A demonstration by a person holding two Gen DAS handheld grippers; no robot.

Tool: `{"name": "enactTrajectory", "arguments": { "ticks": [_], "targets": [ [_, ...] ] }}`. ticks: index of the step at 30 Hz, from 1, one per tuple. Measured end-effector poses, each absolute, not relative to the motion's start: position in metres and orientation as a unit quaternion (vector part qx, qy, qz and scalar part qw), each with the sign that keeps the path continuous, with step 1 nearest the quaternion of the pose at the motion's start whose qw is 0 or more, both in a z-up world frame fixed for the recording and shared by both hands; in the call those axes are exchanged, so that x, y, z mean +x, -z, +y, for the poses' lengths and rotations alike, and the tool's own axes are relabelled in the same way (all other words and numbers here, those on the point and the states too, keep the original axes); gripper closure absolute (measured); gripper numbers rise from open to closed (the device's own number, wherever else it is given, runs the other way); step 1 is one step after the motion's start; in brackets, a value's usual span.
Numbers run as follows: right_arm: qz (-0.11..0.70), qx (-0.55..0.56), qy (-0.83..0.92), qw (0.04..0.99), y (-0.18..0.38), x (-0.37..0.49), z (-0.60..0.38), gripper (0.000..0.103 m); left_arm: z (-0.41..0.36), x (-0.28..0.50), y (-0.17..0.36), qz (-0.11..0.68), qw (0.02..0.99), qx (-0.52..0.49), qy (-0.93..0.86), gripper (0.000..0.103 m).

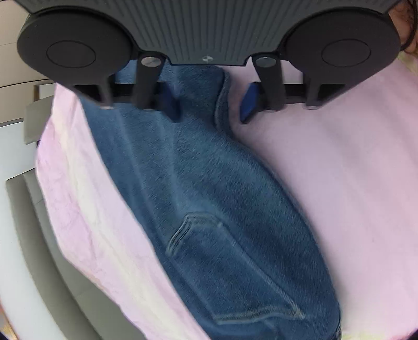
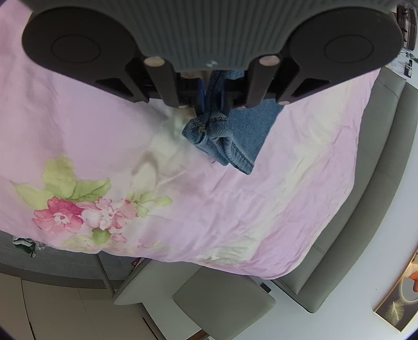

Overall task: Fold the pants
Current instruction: 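Lift the hem with the right gripper while the left gripper releases the waistband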

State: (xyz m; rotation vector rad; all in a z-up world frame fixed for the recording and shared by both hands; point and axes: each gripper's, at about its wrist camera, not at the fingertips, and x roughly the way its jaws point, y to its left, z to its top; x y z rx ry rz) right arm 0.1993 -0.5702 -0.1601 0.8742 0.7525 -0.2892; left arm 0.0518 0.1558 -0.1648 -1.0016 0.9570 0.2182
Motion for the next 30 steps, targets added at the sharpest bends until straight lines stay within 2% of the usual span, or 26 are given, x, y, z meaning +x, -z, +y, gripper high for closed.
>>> {"name": "enactTrajectory", "arguments": {
  "ticks": [1, 3, 8, 9, 12, 20, 30],
  "targets": [
    [0.366, 0.422, 0.147, 0.816, 0.17, 0.201, -0.574, 0.098, 0.154, 0.052, 0.167, 0.443, 0.765, -0.456, -0.101, 0.077],
    [0.382, 0.429, 0.16, 0.803, 0.189, 0.202, -0.578, 0.098, 0.152, 0.053, 0.168, 0.456, 0.763, -0.445, -0.111, 0.082],
    [0.382, 0.423, 0.161, 0.806, 0.203, 0.199, -0.576, 0.098, 0.148, 0.066, 0.166, 0.48, 0.767, -0.407, -0.121, 0.082],
    [0.383, 0.421, 0.16, 0.807, 0.2, 0.199, -0.576, 0.098, 0.144, 0.07, 0.162, 0.485, 0.773, -0.39, -0.123, 0.079],
    [0.382, 0.402, 0.146, 0.82, 0.182, 0.202, -0.572, 0.097, 0.134, 0.079, 0.142, 0.491, 0.793, -0.337, -0.131, 0.072],
    [0.344, 0.29, 0.074, 0.89, 0.098, 0.201, -0.525, 0.097, 0.103, 0.067, 0.097, 0.45, 0.847, -0.247, -0.137, 0.072],
    [0.304, 0.123, -0.04, 0.944, 0.009, 0.204, -0.381, 0.097, 0.074, 0.087, 0.072, 0.427, 0.871, -0.24, -0.028, 0.072]
  ]
}}
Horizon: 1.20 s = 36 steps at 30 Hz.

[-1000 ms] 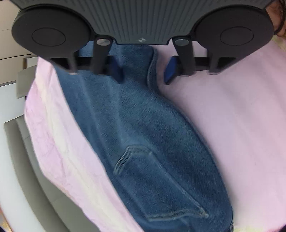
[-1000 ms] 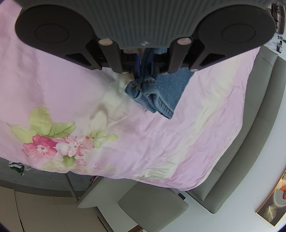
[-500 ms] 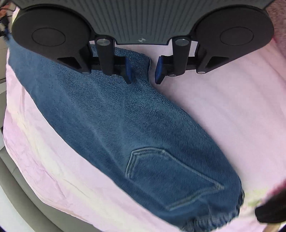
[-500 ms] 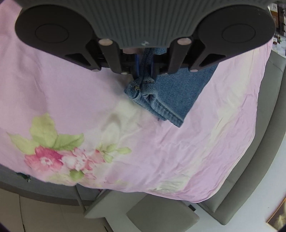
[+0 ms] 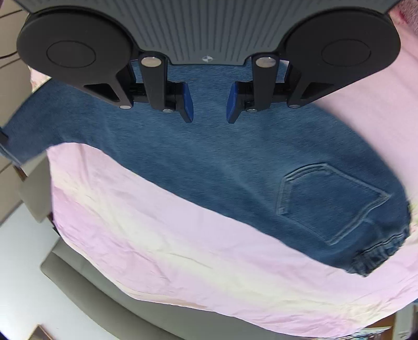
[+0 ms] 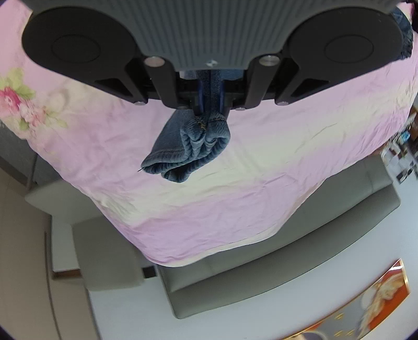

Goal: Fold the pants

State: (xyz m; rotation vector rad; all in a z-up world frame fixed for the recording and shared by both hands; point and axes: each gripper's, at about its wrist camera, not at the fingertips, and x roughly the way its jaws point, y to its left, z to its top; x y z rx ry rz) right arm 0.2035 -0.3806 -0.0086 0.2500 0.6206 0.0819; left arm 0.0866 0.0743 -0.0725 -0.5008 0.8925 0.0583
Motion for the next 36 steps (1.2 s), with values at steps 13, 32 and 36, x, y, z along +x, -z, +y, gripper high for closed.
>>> {"name": "enactTrajectory", "arguments": {
  "ticks": [13, 32, 36],
  "targets": [
    [0.356, -0.095, -0.239, 0.899, 0.073, 0.178, -0.153, 0.096, 0.088, 0.108, 0.078, 0.43, 0.86, -0.277, 0.001, 0.072],
    [0.424, -0.166, -0.355, 0.817, 0.148, 0.146, -0.106, 0.054, 0.107, 0.126, 0.102, 0.444, 0.824, -0.349, 0.043, 0.044],
    [0.416, -0.155, -0.344, 0.828, 0.125, 0.153, -0.135, 0.052, 0.108, 0.134, 0.105, 0.441, 0.813, -0.377, 0.059, 0.038]
  ]
}}
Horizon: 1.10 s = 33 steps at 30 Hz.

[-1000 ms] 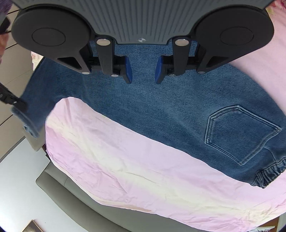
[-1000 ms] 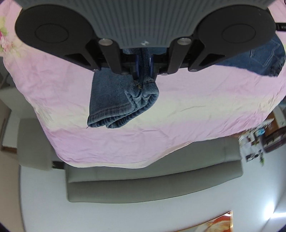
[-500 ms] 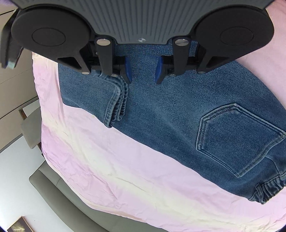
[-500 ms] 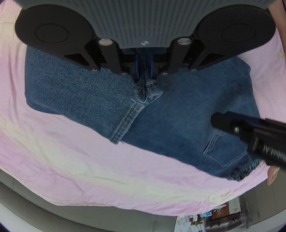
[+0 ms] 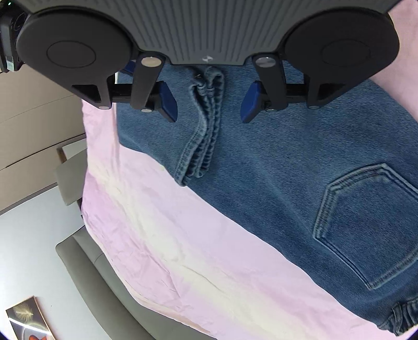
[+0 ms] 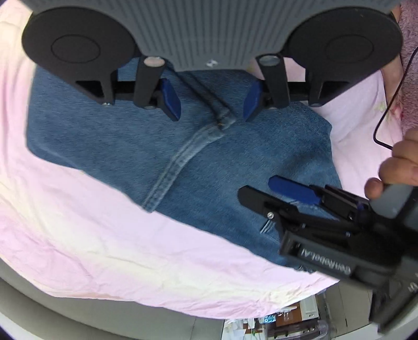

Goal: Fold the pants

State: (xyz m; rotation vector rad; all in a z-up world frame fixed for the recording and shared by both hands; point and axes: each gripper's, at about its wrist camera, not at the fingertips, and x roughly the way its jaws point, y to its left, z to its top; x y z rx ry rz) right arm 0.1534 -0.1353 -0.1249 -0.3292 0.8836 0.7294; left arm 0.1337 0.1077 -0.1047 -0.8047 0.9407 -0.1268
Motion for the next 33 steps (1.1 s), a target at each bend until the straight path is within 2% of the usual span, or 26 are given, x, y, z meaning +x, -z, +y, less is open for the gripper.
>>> {"name": "enactTrajectory", "arguments": {
  "ticks": [2, 6, 8, 13, 14, 15, 16, 19, 22, 26, 30, 31, 33],
  "targets": [
    [0.417, -0.148, -0.326, 0.835, 0.117, 0.16, -0.15, 0.052, 0.102, 0.14, 0.109, 0.443, 0.805, -0.389, 0.069, 0.033],
    [0.422, -0.151, -0.279, 0.849, 0.113, 0.18, -0.184, 0.054, 0.084, 0.158, 0.13, 0.468, 0.783, -0.403, 0.08, 0.031],
    [0.427, -0.149, -0.257, 0.854, 0.112, 0.19, -0.201, 0.062, 0.076, 0.166, 0.144, 0.483, 0.774, -0.402, 0.076, 0.031],
    [0.443, -0.131, -0.226, 0.857, 0.118, 0.207, -0.24, 0.07, 0.061, 0.175, 0.169, 0.495, 0.761, -0.414, 0.068, 0.033],
    [0.447, -0.13, -0.223, 0.857, 0.121, 0.209, -0.245, 0.074, 0.058, 0.175, 0.168, 0.493, 0.768, -0.405, 0.064, 0.037],
    [0.45, -0.13, -0.221, 0.856, 0.123, 0.212, -0.248, 0.077, 0.055, 0.174, 0.165, 0.491, 0.775, -0.394, 0.055, 0.063],
    [0.452, -0.13, -0.217, 0.855, 0.124, 0.215, -0.251, 0.082, 0.053, 0.172, 0.16, 0.489, 0.786, -0.376, 0.043, 0.085],
    [0.454, -0.12, -0.209, 0.858, 0.127, 0.228, -0.258, 0.091, 0.05, 0.157, 0.129, 0.434, 0.832, -0.342, 0.054, 0.086],
    [0.438, -0.114, -0.206, 0.868, 0.123, 0.242, -0.259, 0.092, 0.056, 0.15, 0.105, 0.415, 0.845, -0.334, 0.045, 0.086],
    [0.434, -0.088, -0.218, 0.87, 0.128, 0.273, -0.251, 0.097, 0.065, 0.158, 0.128, 0.461, 0.825, -0.327, 0.023, 0.087],
    [0.452, -0.099, -0.204, 0.863, 0.161, 0.308, -0.231, 0.097, 0.066, 0.158, 0.154, 0.48, 0.815, -0.325, 0.018, 0.086],
    [0.463, -0.099, -0.193, 0.859, 0.173, 0.317, -0.229, 0.101, 0.067, 0.157, 0.156, 0.48, 0.814, -0.327, 0.019, 0.086],
    [0.48, -0.096, -0.188, 0.851, 0.193, 0.329, -0.228, 0.103, 0.066, 0.157, 0.158, 0.485, 0.814, -0.319, 0.022, 0.086]
  ]
}}
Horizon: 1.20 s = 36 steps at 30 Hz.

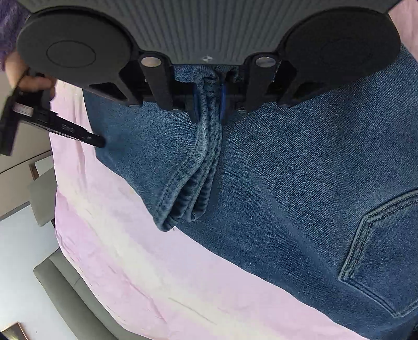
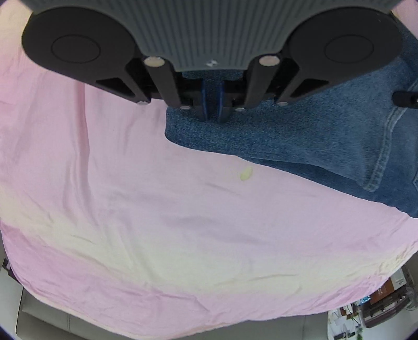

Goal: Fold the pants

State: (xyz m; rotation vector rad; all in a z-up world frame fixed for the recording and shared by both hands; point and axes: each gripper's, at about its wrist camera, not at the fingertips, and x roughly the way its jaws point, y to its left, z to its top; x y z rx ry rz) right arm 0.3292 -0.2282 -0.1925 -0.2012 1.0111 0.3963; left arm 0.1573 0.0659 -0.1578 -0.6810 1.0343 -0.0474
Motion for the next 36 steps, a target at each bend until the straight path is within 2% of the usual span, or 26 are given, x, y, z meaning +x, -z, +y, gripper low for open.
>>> {"name": "enactTrajectory", "arguments": {
  "ticks": [4, 9, 11, 15, 19, 24, 28, 30, 33, 36],
  "targets": [
    [0.497, -0.059, -0.17, 0.849, 0.215, 0.34, -0.23, 0.103, 0.061, 0.165, 0.158, 0.493, 0.811, -0.315, 0.017, 0.085],
    [0.488, -0.087, -0.187, 0.848, 0.185, 0.321, -0.226, 0.101, 0.065, 0.162, 0.156, 0.494, 0.81, -0.314, 0.022, 0.084],
    [0.488, -0.095, -0.201, 0.844, 0.172, 0.297, -0.229, 0.101, 0.064, 0.16, 0.156, 0.493, 0.813, -0.309, 0.02, 0.078],
    [0.495, -0.098, -0.224, 0.834, 0.16, 0.244, -0.241, 0.101, 0.057, 0.166, 0.155, 0.492, 0.817, -0.3, 0.018, 0.077],
    [0.515, -0.103, -0.226, 0.82, 0.17, 0.206, -0.253, 0.101, 0.05, 0.169, 0.154, 0.497, 0.821, -0.279, 0.012, 0.076],
    [0.53, -0.088, -0.226, 0.813, 0.204, 0.202, -0.258, 0.102, 0.037, 0.167, 0.157, 0.49, 0.834, -0.252, 0.006, 0.075],
    [0.531, -0.106, -0.226, 0.81, 0.202, 0.205, -0.254, 0.103, 0.034, 0.168, 0.155, 0.49, 0.834, -0.252, 0.001, 0.075],
    [0.529, -0.117, -0.224, 0.81, 0.198, 0.203, -0.251, 0.103, 0.033, 0.169, 0.15, 0.495, 0.832, -0.248, -0.001, 0.072],
    [0.525, -0.147, -0.22, 0.809, 0.193, 0.2, -0.241, 0.102, 0.032, 0.171, 0.137, 0.514, 0.823, -0.24, -0.003, 0.059],
    [0.522, -0.193, -0.225, 0.8, 0.187, 0.199, -0.23, 0.101, 0.039, 0.158, 0.117, 0.496, 0.836, -0.234, -0.008, 0.05]
  ]
}}
